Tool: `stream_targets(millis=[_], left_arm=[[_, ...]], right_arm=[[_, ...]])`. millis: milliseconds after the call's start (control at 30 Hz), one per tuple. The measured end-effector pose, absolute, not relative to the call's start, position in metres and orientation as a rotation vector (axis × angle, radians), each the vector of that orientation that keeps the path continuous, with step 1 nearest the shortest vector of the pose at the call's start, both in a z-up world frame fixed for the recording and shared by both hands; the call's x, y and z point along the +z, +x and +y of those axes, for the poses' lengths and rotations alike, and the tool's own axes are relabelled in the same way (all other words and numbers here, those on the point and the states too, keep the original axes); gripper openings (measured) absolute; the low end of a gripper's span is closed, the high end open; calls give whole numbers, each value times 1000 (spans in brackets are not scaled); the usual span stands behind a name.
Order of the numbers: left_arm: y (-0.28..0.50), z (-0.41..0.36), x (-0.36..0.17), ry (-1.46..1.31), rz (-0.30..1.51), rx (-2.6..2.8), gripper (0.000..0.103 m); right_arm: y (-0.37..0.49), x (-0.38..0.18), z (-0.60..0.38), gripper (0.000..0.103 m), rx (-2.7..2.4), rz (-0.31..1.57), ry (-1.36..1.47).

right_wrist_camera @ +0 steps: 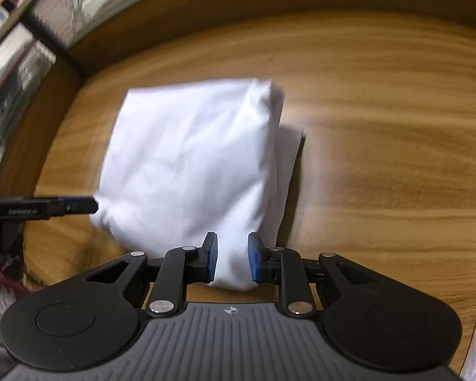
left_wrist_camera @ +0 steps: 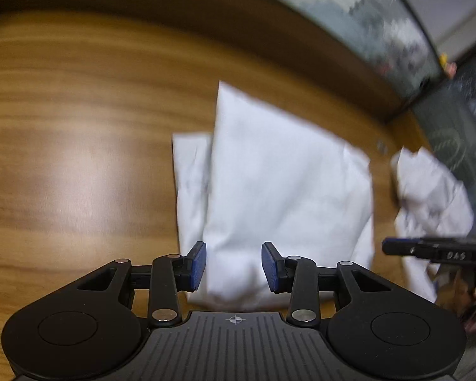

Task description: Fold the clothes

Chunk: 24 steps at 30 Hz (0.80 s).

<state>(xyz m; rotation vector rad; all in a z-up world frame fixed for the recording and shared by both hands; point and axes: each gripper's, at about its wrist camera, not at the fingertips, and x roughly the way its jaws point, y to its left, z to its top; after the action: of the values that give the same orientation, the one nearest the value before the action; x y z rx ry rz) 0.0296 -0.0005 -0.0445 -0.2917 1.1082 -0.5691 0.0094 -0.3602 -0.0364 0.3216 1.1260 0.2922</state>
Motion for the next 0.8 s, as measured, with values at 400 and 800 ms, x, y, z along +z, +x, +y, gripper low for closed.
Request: stream_targets(millis=[400, 800], left_arm=[[88, -22, -51, -497, 1062, -516, 43], [113, -28, -74, -647, 1103, -438, 41]], right_arm=[[88, -32, -413, 25, 145, 982, 677], [140, -111, -442, 28, 41, 1094, 1174]])
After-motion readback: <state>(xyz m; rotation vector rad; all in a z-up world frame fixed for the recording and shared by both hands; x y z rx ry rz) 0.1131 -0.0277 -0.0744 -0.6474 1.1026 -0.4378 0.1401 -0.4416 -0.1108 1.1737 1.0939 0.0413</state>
